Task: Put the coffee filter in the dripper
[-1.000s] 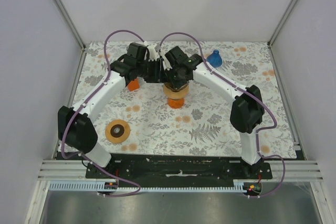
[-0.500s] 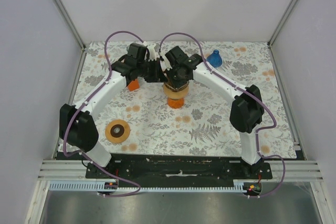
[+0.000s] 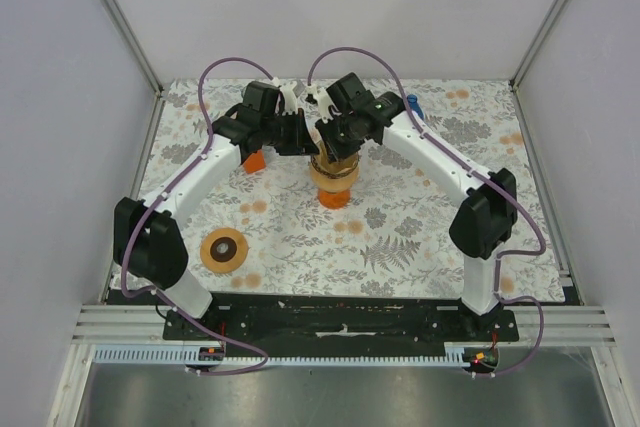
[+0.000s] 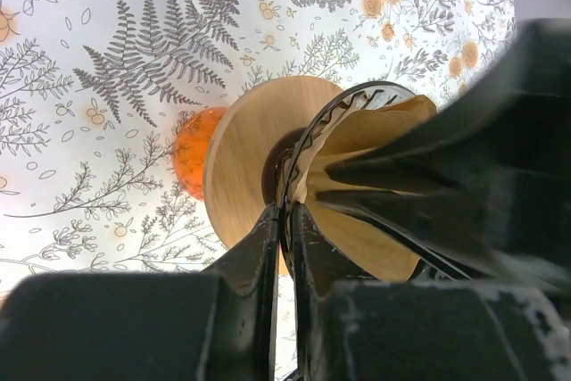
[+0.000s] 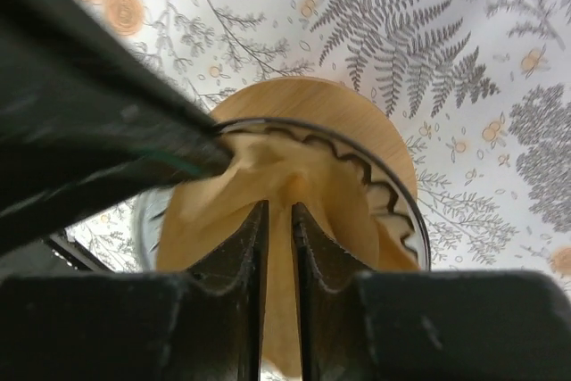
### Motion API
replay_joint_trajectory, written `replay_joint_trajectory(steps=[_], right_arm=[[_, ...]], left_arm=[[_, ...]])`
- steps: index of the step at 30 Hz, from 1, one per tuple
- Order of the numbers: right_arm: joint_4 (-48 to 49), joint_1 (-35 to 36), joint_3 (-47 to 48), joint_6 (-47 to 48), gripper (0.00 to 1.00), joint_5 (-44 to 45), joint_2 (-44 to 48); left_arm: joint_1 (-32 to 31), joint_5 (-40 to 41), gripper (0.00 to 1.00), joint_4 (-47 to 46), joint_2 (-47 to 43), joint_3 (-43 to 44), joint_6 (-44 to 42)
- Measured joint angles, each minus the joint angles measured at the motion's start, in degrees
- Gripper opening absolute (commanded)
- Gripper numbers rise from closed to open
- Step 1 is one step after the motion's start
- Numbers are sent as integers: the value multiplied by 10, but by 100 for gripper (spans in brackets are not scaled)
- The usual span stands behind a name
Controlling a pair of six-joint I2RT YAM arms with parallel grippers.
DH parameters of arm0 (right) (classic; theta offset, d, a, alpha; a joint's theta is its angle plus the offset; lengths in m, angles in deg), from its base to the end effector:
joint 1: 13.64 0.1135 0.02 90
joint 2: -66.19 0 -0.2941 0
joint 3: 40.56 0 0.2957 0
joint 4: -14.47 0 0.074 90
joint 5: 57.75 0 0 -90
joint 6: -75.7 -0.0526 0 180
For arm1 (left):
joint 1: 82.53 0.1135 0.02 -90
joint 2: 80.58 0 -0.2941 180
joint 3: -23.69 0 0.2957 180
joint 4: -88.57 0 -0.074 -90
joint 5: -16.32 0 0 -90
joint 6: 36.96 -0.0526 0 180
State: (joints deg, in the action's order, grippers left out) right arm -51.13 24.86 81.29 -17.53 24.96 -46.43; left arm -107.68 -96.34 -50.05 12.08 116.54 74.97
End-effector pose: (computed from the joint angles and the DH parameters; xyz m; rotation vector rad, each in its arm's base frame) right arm 0.3831 0.3133 0.3273 -0.8365 2.4660 0.4352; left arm 0.3730 -0.1975 0.3276 0.2820 2.3632 -0.8649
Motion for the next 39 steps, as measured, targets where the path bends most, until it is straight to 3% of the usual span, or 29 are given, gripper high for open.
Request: replay_joint_trajectory(steps=[9,13,19,25,28,34,39], right_arm=[[63,-1,-30,98,43,-75,123],[93,-1,-55,124,58,-57,178],[108,-26,-70,129,76,-19,174],[110,-51,-71,138,79,-21,116],[109,-57,-71,143,73,-33,87],[110,-72,-71,149,31,-65,61],[109,-76,-72,149,5,-99,59]], left_arm=[[-1,0,2,3,1,0,0],[-1,0,3,3,1,0,-1],[-1,0,3,3,1,0,-3],[-1,0,3,3,1,0,-5],[-1,0,3,3,1,0,-5],[-1,0,3,3,1,0,-6],[-1,5,3,5,1,0,-8]])
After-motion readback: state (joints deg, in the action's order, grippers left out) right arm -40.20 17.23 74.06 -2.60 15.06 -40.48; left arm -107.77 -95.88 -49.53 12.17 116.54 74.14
